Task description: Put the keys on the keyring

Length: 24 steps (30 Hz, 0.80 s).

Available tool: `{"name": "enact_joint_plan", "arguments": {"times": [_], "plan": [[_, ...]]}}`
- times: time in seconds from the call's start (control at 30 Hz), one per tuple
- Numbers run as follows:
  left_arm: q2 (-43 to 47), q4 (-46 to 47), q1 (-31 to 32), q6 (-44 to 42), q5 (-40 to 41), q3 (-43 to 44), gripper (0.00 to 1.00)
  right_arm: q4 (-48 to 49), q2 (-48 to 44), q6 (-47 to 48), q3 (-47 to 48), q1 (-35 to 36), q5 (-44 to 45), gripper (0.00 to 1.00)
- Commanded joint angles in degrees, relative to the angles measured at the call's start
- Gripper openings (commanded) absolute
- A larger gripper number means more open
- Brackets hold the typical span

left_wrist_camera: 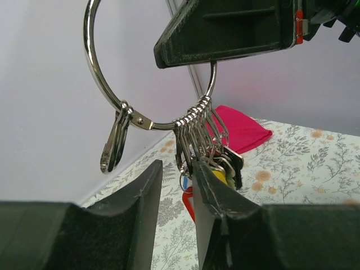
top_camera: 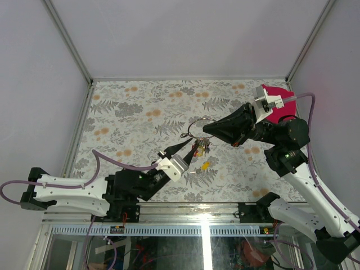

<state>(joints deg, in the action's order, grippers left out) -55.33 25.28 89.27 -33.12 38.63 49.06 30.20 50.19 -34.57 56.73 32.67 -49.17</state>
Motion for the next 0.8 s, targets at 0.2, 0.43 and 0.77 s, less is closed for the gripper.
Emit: {"name": "enact_joint_plan", "arguments": {"times": [0.2, 0.43, 0.77], "plan": [[3.35, -0.16, 0.23, 1.78, 0.00, 0.73, 0.37, 2.20, -1.39, 0.76, 2.77, -0.14, -0.10, 0.00], [3.98, -1.18, 0.24, 2.23, -0.20, 0.46, 0.34, 2.02, -1.50, 0.77, 2.87, -0.15, -0.05, 0.00], [3.86, -2.58, 0.27, 2.96, -1.29, 0.65, 0.38, 1.47, -1.68, 1.12, 2.94, -0.14, -0.03, 0.00]]}}
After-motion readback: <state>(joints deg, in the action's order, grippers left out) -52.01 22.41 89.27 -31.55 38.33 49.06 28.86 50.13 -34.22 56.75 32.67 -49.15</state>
